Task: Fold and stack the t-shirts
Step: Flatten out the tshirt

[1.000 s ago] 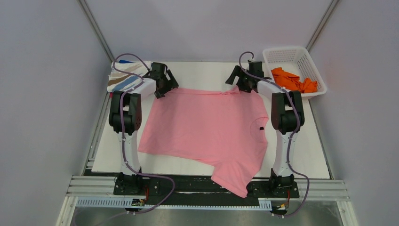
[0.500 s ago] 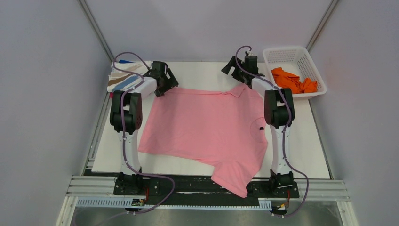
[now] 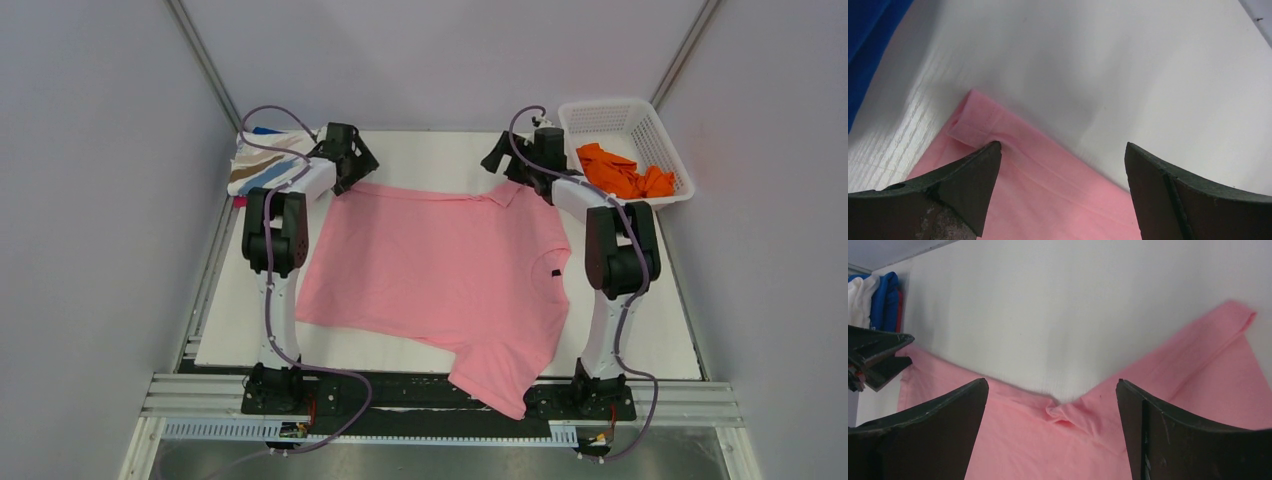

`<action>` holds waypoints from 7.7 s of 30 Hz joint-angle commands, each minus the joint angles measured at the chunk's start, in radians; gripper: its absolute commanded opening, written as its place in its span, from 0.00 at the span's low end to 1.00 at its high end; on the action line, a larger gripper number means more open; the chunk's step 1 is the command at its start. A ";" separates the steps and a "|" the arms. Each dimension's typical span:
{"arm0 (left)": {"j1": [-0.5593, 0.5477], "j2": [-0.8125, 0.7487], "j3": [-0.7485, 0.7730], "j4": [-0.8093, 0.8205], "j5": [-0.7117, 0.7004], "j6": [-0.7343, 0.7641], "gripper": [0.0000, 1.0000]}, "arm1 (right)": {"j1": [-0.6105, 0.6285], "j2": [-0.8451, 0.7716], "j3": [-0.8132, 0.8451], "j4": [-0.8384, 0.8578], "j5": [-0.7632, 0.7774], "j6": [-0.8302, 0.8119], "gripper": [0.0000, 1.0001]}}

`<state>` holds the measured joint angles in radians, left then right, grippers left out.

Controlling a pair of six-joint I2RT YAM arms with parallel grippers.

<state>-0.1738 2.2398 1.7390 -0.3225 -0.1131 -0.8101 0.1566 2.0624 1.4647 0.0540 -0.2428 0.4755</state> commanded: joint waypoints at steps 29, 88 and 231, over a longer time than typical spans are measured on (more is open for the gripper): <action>0.032 0.229 0.421 -0.020 0.022 -0.063 1.00 | 0.005 -0.109 -0.199 -0.094 -0.023 -0.013 1.00; -0.228 -0.453 -0.527 0.089 0.237 0.082 1.00 | 0.090 -0.209 -0.298 -0.178 0.194 0.041 1.00; 0.025 0.050 0.004 -0.133 -0.025 -0.028 1.00 | -0.171 0.355 0.410 -0.362 0.117 0.039 1.00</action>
<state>-0.1631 2.1998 1.6878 -0.3927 -0.1005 -0.7948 0.0246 2.3085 1.7760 -0.2405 -0.1852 0.4984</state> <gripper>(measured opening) 0.997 0.998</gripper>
